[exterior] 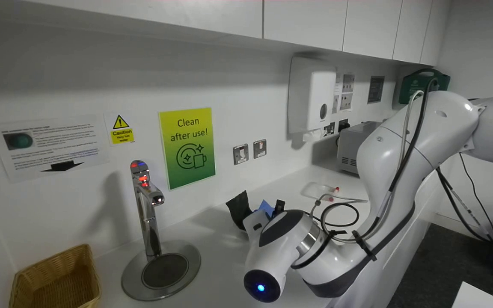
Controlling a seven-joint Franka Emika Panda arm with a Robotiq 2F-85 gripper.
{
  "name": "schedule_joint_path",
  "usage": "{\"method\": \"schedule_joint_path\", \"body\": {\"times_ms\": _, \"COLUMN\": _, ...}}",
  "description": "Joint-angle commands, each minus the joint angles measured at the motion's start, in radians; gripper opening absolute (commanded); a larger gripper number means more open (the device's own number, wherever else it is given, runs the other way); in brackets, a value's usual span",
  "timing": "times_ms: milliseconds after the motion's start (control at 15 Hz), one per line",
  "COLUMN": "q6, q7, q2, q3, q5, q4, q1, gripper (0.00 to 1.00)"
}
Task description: Put the blue paper in the left bowl
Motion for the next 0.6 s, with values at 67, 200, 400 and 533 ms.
{"method": "schedule_joint_path", "body": {"times_ms": 67, "q6": 0.038, "q7": 0.013, "q2": 0.034, "q3": -0.005, "q5": -0.036, "q4": 0.050, "q1": 0.004, "gripper": 1.00}}
{"method": "schedule_joint_path", "body": {"times_ms": 200, "q6": 0.052, "q7": 0.014, "q2": 0.045, "q3": -0.006, "q5": -0.037, "q4": 0.063, "q1": 0.005, "gripper": 1.00}}
{"method": "schedule_joint_path", "body": {"times_ms": 400, "q6": 0.059, "q7": 0.018, "q2": 0.058, "q3": -0.006, "q5": -0.034, "q4": 0.074, "q1": 0.009, "gripper": 1.00}}
{"method": "schedule_joint_path", "body": {"times_ms": 533, "q6": 0.063, "q7": 0.025, "q2": 0.061, "q3": -0.006, "q5": -0.031, "q4": 0.073, "q1": 0.010, "gripper": 1.00}}
